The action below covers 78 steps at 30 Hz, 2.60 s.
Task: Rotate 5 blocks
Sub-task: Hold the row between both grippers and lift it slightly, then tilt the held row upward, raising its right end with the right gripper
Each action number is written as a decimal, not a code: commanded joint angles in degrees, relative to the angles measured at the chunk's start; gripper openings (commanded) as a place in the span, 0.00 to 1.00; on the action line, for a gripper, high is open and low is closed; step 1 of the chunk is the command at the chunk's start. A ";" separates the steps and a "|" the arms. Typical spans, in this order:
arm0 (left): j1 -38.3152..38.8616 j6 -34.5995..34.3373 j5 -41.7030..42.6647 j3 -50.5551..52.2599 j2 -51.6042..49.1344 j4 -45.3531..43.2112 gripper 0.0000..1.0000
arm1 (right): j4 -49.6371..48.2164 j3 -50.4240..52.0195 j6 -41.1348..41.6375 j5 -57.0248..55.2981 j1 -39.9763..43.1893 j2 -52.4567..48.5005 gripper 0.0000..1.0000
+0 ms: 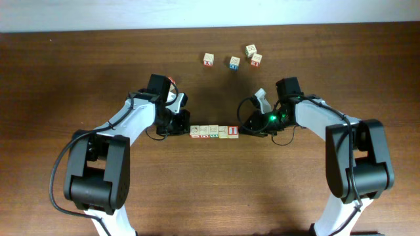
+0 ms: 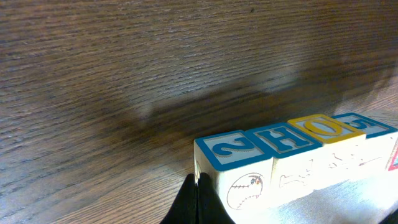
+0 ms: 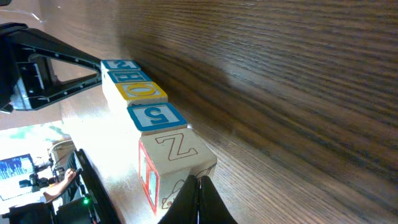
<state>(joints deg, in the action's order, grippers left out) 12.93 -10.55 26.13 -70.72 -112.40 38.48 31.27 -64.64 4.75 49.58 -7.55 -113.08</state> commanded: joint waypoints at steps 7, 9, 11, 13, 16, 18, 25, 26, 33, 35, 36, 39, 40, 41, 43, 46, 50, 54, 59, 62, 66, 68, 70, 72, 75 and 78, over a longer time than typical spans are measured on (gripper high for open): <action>0.68 -0.57 3.02 0.31 -0.48 -0.09 0.00 | 0.02 -0.94 1.53 3.82 -4.02 3.74 0.04; 0.68 -0.57 3.02 0.31 -0.48 -0.09 0.00 | -0.02 -0.98 1.70 3.82 -4.68 4.22 0.04; 0.68 -0.57 3.02 0.31 -0.48 -0.09 0.00 | 0.00 -1.20 1.75 3.80 -4.94 4.74 0.04; 0.68 -0.57 3.02 0.31 -0.48 -0.09 0.00 | 0.02 -1.33 1.99 3.82 -4.94 5.09 0.04; 0.68 -0.57 2.99 0.31 -0.48 -0.09 0.00 | 0.00 -1.44 2.45 3.80 -5.70 5.38 0.04; 0.68 -0.57 2.99 0.31 -0.48 -0.09 0.00 | 0.00 -2.01 2.84 3.78 -6.27 5.38 0.04; 0.68 -0.55 2.99 0.31 -0.48 -0.09 0.00 | 0.85 -3.89 3.26 3.76 -8.02 5.38 0.04; 0.68 -0.55 2.99 0.31 -0.48 -0.09 0.00 | 0.83 -4.00 3.26 3.67 -8.20 5.38 0.04; 0.68 -0.57 2.99 0.31 -0.48 -0.09 0.00 | 0.85 -4.94 3.93 2.25 -11.21 5.38 0.04; 0.68 -0.57 2.99 0.31 -0.48 -0.09 0.00 | 0.76 -4.94 4.00 2.12 -11.96 5.38 0.04; 0.68 -0.55 2.99 0.31 -0.48 -0.09 0.00 | 0.61 -4.94 4.83 0.79 -12.41 5.38 0.04; 0.68 -0.55 3.02 0.31 -0.48 -0.07 0.00 | -0.28 -5.03 5.44 0.76 -13.81 5.38 0.04; 0.68 -0.57 3.02 0.31 -0.48 -0.07 0.00 | -0.31 -5.09 5.46 0.76 -14.10 5.38 0.04; 0.68 -0.57 3.02 0.31 -0.48 -0.07 0.00 | -0.68 -5.14 5.95 0.79 -14.25 5.38 0.04; 0.68 -0.57 3.02 0.31 -0.48 -0.07 0.00 | -1.16 -5.14 6.32 0.76 -14.36 5.38 0.04; 0.68 -0.55 2.99 0.31 -0.48 -0.07 0.00 | -1.73 -5.14 6.58 0.74 -15.21 5.35 0.04; 0.68 -0.55 2.99 0.31 -0.48 -0.07 0.00 | -2.60 -5.14 8.24 -0.76 -16.37 5.35 0.04; 0.68 -0.52 2.99 0.31 -0.48 -0.09 0.00 | -2.84 -5.14 9.33 -2.23 -16.50 5.35 0.04; 0.68 -0.52 2.58 0.31 -0.48 -0.07 0.00 | -3.30 -5.33 10.23 -2.32 -17.31 5.35 0.04; 0.68 -0.52 2.56 0.31 -0.48 -0.07 0.00 | -3.69 -5.81 10.82 -3.76 -18.43 5.35 0.04; 0.68 -0.52 2.56 0.31 -0.48 -0.07 0.00 | -3.74 -5.84 11.26 -3.80 -18.43 5.35 0.04; 0.68 -0.52 2.56 0.31 -0.48 -0.07 0.00 | -3.93 -5.84 11.69 -3.96 -18.43 5.35 0.04; 0.68 -0.52 2.58 0.31 -0.48 -0.02 0.00 | -4.11 -5.84 12.09 -5.03 -18.75 5.35 0.04; 0.68 -0.52 2.58 0.31 -0.48 -0.02 0.00 | -4.37 -5.84 12.31 -5.29 -19.08 5.35 0.04; 0.68 -0.52 2.56 0.31 -0.48 0.09 0.00 | -5.49 -6.40 13.40 -5.62 -19.10 5.35 0.04; 0.68 -0.52 2.56 0.31 -0.48 0.09 0.00 | -6.10 -6.84 14.25 -6.99 -19.19 5.35 0.04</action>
<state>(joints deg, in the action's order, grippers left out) 11.00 -10.55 20.01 -70.19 -112.64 38.06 25.02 -72.62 18.04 51.31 -25.45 -104.51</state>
